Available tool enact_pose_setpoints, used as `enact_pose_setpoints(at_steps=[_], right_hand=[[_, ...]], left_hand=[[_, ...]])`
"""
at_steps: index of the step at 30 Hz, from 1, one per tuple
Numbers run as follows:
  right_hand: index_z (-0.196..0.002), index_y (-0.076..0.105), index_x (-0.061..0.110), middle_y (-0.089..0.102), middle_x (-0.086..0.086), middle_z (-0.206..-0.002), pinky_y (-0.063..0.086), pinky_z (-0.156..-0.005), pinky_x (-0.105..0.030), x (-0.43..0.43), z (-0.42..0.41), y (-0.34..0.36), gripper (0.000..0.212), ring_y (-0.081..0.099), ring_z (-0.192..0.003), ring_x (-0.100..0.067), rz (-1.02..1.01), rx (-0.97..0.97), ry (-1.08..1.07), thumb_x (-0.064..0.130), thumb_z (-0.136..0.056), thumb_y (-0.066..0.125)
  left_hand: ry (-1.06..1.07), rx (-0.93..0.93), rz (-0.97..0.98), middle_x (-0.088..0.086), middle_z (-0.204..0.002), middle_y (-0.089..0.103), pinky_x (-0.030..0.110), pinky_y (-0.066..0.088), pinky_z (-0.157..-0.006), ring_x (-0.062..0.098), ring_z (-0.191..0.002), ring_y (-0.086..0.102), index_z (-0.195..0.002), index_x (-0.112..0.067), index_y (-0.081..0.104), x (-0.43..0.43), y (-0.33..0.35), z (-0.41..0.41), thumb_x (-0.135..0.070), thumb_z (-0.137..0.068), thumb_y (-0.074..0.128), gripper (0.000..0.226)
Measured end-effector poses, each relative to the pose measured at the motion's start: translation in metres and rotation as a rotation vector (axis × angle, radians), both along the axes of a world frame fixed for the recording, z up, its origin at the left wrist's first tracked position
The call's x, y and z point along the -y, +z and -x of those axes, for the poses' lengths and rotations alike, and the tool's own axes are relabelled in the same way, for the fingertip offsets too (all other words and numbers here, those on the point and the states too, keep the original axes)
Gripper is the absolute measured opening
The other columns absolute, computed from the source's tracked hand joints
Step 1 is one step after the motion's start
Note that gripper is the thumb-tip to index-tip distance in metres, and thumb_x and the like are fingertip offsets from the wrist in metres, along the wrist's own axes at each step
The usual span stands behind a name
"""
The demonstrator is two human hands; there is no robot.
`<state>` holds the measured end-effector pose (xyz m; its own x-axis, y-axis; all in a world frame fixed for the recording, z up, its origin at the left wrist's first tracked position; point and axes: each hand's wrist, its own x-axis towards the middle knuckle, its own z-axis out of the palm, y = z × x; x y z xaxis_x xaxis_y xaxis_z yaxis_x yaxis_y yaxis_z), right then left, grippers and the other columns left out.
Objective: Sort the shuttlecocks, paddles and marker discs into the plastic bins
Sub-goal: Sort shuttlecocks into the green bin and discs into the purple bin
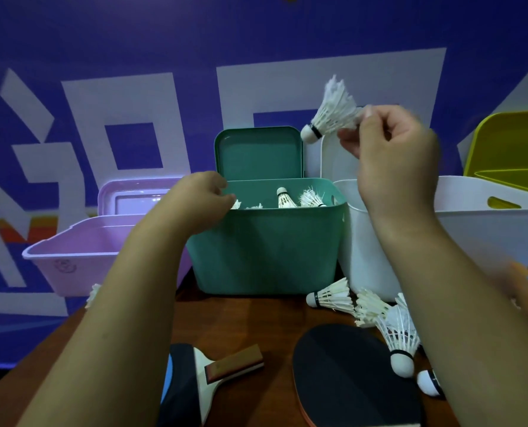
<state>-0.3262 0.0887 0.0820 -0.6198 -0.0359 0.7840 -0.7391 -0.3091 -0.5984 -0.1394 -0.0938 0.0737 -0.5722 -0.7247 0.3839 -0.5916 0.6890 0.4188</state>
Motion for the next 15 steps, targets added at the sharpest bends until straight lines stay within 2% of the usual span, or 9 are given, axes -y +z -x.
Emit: enact_pose_setpoints(at_steps=[2, 3, 4, 6, 7, 8, 10, 12, 15], right_hand=[[-0.102, 0.077, 0.014, 0.072, -0.001, -0.106, 0.061, -0.085, -0.030, 0.003, -0.001, 0.000, 0.027, 0.071, -0.092, -0.009, 0.047, -0.092, -0.120, 0.028, -0.105, 0.054], [-0.103, 0.077, 0.013, 0.070, -0.001, -0.108, 0.056, -0.087, -0.023, 0.005, -0.004, 0.000, 0.025, 0.066, -0.092, -0.006, -0.006, -0.161, -0.191, 0.025, -0.106, 0.054], [-0.103, 0.075, 0.013, 0.068, -0.003, -0.109, 0.048, -0.083, -0.019, 0.010, -0.005, -0.002, 0.023, 0.060, -0.093, -0.007, -0.151, -0.232, -0.241, 0.020, -0.106, 0.054], [-0.098, 0.068, 0.015, 0.063, -0.010, -0.107, 0.036, -0.074, -0.030, 0.023, -0.010, -0.013, 0.020, 0.058, -0.093, -0.023, -0.699, -0.283, -0.241, 0.019, -0.107, 0.051], [-0.100, 0.066, 0.014, 0.062, -0.012, -0.105, 0.033, -0.072, -0.032, 0.029, -0.013, -0.021, 0.021, 0.058, -0.095, -0.032, -0.927, -0.248, -0.206, 0.021, -0.108, 0.049], [-0.106, 0.067, 0.011, 0.063, -0.012, -0.107, 0.036, -0.072, -0.034, 0.031, -0.016, -0.028, 0.023, 0.059, -0.100, -0.037, -1.052, -0.219, -0.174, 0.022, -0.109, 0.048], [-0.122, 0.070, 0.010, 0.065, -0.014, -0.122, 0.050, -0.086, -0.040, 0.031, -0.018, -0.033, 0.028, 0.059, -0.112, -0.038, -1.048, -0.235, -0.172, 0.016, -0.107, 0.048], [-0.131, 0.071, 0.018, 0.064, -0.012, -0.133, 0.052, -0.099, -0.043, 0.028, -0.019, -0.030, 0.037, 0.059, -0.119, -0.036, -0.983, -0.248, -0.193, 0.011, -0.103, 0.046], [-0.132, 0.073, 0.030, 0.067, -0.004, -0.135, 0.049, -0.094, -0.032, 0.019, -0.021, -0.019, 0.041, 0.063, -0.118, -0.028, -0.925, -0.172, -0.147, 0.015, -0.105, 0.045]], left_hand=[[-0.010, -0.002, 0.014, 0.003, -0.121, 0.069, 0.035, 0.053, -0.084, 0.025, -0.100, 0.064, -0.128, -0.020, 0.067, -0.002, 0.001, -0.001, -0.035, -0.101, 0.059, 0.033], [-0.014, 0.001, 0.027, 0.004, -0.117, 0.070, 0.037, 0.055, -0.085, 0.026, -0.099, 0.066, -0.122, -0.019, 0.069, -0.003, 0.001, -0.001, -0.033, -0.101, 0.058, 0.028], [-0.019, 0.008, 0.032, 0.004, -0.114, 0.071, 0.038, 0.056, -0.086, 0.026, -0.098, 0.066, -0.118, -0.019, 0.070, -0.003, 0.002, -0.001, -0.032, -0.100, 0.057, 0.026], [-0.032, 0.018, 0.029, 0.002, -0.113, 0.070, 0.036, 0.056, -0.086, 0.025, -0.099, 0.066, -0.117, -0.020, 0.070, -0.005, 0.001, -0.001, -0.032, -0.100, 0.057, 0.024], [-0.040, 0.018, 0.028, 0.002, -0.113, 0.070, 0.035, 0.055, -0.086, 0.024, -0.099, 0.066, -0.117, -0.021, 0.071, -0.005, 0.000, -0.001, -0.033, -0.100, 0.057, 0.024], [-0.048, 0.019, 0.026, 0.001, -0.114, 0.070, 0.034, 0.054, -0.085, 0.024, -0.100, 0.065, -0.117, -0.021, 0.071, -0.006, 0.000, -0.001, -0.033, -0.101, 0.058, 0.024], [-0.059, 0.028, 0.033, 0.000, -0.116, 0.070, 0.032, 0.050, -0.084, 0.024, -0.101, 0.065, -0.119, -0.022, 0.071, -0.006, 0.001, -0.001, -0.032, -0.101, 0.057, 0.025], [-0.069, 0.030, 0.035, 0.000, -0.116, 0.070, 0.031, 0.048, -0.083, 0.023, -0.101, 0.065, -0.120, -0.022, 0.071, -0.005, 0.002, -0.001, -0.031, -0.102, 0.056, 0.026], [-0.110, -0.003, 0.057, -0.002, -0.114, 0.071, 0.035, 0.055, -0.087, 0.021, -0.100, 0.067, -0.116, -0.024, 0.073, -0.007, 0.004, 0.000, -0.030, -0.101, 0.056, 0.024]])
